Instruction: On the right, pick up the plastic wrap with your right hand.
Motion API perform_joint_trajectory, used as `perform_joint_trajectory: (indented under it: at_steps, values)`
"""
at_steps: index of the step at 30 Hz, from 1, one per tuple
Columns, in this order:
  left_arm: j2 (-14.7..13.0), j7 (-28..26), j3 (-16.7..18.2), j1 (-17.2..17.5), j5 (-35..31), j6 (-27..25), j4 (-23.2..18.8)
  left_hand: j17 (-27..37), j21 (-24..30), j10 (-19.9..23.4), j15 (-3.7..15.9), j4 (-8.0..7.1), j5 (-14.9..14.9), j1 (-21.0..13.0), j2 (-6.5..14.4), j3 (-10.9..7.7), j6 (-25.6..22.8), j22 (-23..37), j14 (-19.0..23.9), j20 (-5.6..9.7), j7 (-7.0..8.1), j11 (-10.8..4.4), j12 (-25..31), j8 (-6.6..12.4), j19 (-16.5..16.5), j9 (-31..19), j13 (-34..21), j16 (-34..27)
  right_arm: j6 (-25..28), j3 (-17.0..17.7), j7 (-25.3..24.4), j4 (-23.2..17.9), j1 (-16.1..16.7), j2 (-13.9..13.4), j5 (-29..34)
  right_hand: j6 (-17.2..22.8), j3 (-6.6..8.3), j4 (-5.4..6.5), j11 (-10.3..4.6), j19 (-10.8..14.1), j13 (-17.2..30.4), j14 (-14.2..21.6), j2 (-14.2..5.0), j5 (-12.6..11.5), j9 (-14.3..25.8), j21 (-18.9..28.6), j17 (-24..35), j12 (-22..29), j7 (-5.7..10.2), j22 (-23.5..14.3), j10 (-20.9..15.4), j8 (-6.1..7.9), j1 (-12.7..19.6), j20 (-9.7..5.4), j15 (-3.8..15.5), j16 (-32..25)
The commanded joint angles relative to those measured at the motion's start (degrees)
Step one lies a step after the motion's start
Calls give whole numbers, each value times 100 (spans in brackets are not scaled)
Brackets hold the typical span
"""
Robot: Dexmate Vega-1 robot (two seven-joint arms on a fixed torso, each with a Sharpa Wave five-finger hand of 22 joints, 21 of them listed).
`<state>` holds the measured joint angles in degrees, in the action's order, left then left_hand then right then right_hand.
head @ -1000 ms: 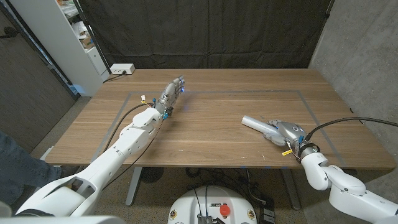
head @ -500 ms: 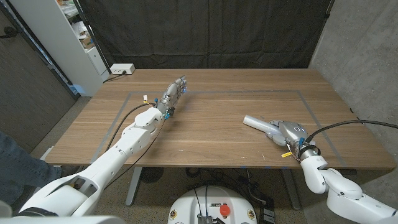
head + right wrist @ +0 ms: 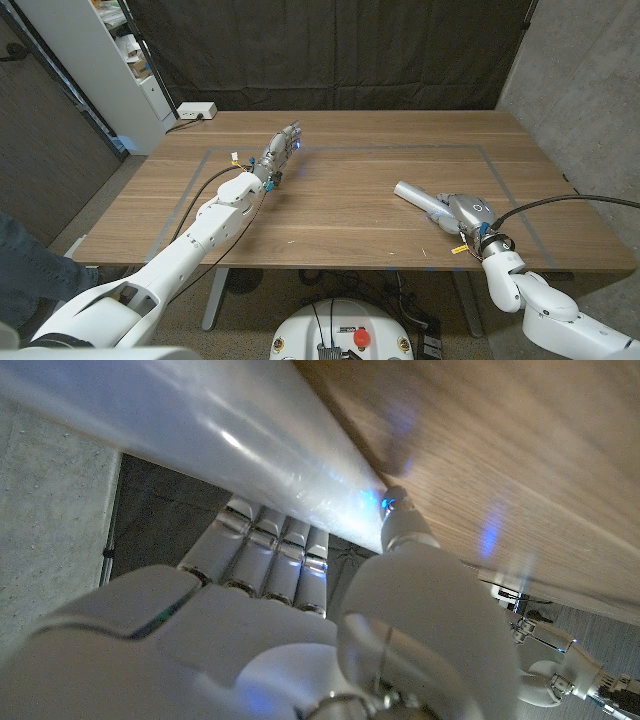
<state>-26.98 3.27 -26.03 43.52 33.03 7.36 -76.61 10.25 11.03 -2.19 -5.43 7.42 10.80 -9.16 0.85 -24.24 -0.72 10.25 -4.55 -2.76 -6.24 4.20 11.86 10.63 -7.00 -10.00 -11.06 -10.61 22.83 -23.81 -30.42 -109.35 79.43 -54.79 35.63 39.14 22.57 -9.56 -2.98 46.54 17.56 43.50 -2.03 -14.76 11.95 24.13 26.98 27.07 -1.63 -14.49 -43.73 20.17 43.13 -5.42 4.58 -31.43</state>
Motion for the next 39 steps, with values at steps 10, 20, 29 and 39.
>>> perform_joint_trajectory:
  at_steps: [10, 20, 29, 39]
  values:
    - [-39, -70, 26, 110, 9, -2, -137, 19, 28, -19, 6, -2, -12, -20, 69, 33, -28, 13, -37, -35, 10, -12, 15, 11, -17, -25, -13, -14, -127, 48, -189, 28, -9, 26, -25, 676, 128, -110, -261, 56, 89, 189, -474, 138, 28, 167, 196, 32, 716, -71, -93, -56, 964, -229, 828, -99]
    - [-35, -88, 31, 122, 16, -6, -158, 19, 29, -17, 5, -2, -12, -21, 72, 35, -34, 13, -36, -34, 10, -19, 16, 13, -18, -25, -13, -15, -172, 105, -292, -15, 25, -29, -7, 639, 120, -63, -256, 28, 113, 161, -471, 185, 36, 201, 227, 37, 723, -75, -58, -82, 1017, -228, 798, -62]
    - [-33, -109, 32, 130, 2, 11, -160, 19, 29, -18, 0, -2, -12, -21, 74, 37, -34, 13, -37, -34, 13, -21, 16, 13, -19, -25, -14, -15, -161, 166, -291, -136, 58, -143, 36, 628, 116, -40, -258, 8, 128, 152, -472, 212, 42, 224, 242, 46, 725, -78, -49, -94, 1047, -235, 804, -34]
    - [-24, -84, 41, 146, 21, 52, -121, 19, 30, -19, 2, -2, -12, -21, 76, 39, -36, 13, -37, -36, 17, -15, 15, 13, -21, -25, -14, -16, -102, 268, -271, -313, 159, -283, 53, 657, 99, 7, -284, 13, 145, 193, -468, 247, 46, 267, 250, 57, 741, -80, -50, -92, 1037, -232, 783, -6]
